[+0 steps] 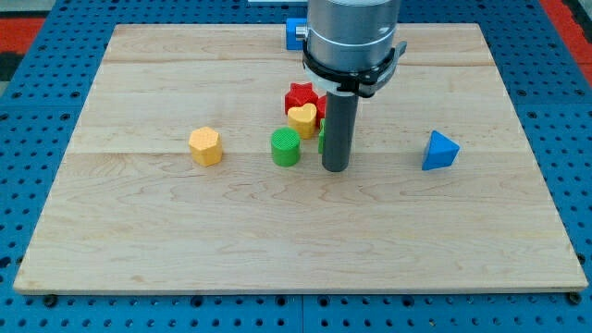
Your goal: Slightly move the green circle into the group of blocks
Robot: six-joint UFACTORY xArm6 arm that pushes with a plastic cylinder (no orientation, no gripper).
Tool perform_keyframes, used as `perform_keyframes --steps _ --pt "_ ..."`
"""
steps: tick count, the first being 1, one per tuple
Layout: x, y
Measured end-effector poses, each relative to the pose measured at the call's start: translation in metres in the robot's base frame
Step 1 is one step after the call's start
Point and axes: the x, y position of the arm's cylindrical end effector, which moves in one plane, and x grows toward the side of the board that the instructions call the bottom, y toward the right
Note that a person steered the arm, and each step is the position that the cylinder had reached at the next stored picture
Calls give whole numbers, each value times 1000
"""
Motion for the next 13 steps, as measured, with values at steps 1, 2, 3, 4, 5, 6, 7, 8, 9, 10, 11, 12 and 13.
perform_keyframes --steps 1,2,3,4,5,6,7,8,9,10,11,12,13 --pt "-2 -11" --pt "-7 -12" --pt "-10 -12" --pt "-15 -14" --pt "-17 -19" --pt "-17 -28" --pt "-10 -37" --pt "21 -38" --pt "39 -33" --pt "37 -55" --pt "28 -83" --pt "14 -91" --pt "6 -98"
